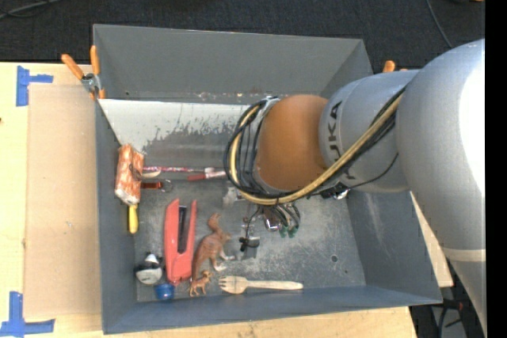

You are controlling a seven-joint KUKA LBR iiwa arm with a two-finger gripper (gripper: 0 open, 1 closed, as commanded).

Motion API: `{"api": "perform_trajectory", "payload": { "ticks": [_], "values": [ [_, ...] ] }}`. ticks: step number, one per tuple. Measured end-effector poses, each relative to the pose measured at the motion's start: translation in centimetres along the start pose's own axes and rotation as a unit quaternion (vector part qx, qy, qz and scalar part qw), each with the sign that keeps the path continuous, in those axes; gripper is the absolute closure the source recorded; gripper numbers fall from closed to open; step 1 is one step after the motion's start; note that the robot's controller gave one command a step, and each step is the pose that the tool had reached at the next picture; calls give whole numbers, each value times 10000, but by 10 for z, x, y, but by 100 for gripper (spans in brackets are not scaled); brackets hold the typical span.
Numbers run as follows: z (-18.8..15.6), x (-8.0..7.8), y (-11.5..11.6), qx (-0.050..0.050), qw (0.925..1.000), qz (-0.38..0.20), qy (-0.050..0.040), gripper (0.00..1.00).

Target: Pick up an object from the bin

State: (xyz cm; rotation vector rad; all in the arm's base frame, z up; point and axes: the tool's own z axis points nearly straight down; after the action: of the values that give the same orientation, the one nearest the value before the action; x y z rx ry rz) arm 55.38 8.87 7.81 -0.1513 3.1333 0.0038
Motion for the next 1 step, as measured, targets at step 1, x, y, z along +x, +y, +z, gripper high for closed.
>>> {"api": "perform_trajectory", "payload": {
  "ticks": [1],
  "values": [
    [-7, 27, 26, 18, 9982, 605, 45, 0]
  ]
}}
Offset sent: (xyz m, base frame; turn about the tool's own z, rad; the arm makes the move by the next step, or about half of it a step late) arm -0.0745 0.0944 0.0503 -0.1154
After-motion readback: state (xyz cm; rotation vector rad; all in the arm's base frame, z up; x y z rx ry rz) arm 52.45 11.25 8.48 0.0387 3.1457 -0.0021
